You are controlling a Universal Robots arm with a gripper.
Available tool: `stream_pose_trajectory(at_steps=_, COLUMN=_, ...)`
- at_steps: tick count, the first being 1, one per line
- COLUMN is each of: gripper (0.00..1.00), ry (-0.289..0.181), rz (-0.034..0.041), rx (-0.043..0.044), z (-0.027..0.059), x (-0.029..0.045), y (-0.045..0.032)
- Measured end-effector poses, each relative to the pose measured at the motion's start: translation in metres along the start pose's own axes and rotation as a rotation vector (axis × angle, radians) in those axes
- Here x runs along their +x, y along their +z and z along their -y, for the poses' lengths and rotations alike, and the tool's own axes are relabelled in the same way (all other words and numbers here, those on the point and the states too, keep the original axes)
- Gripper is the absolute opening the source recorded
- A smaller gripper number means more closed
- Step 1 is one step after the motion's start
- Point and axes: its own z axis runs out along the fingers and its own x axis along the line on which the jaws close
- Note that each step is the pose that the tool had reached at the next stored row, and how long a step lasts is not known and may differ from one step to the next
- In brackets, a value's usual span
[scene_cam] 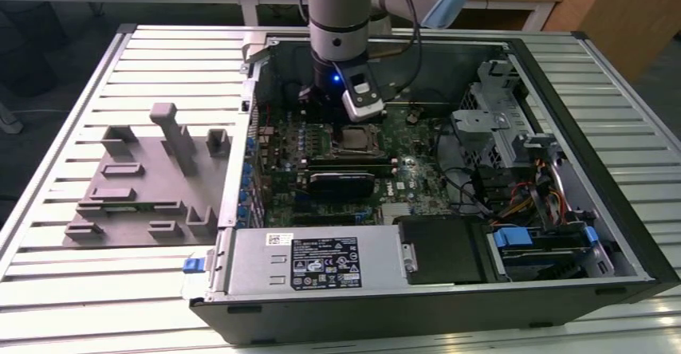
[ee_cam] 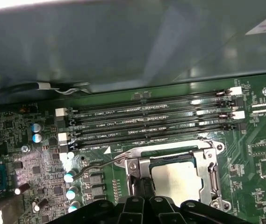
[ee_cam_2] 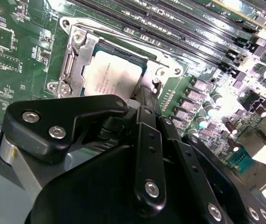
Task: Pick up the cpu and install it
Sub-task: 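Close the cpu cover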
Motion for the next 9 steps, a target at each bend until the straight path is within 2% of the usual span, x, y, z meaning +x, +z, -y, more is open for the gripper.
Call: stream_pose_trajectory(at_steps=9, gripper=0.11, ry=0.0, rz=-0.0001, rx=0.0002, z=0.0002, x=0.0005, y=0.0028)
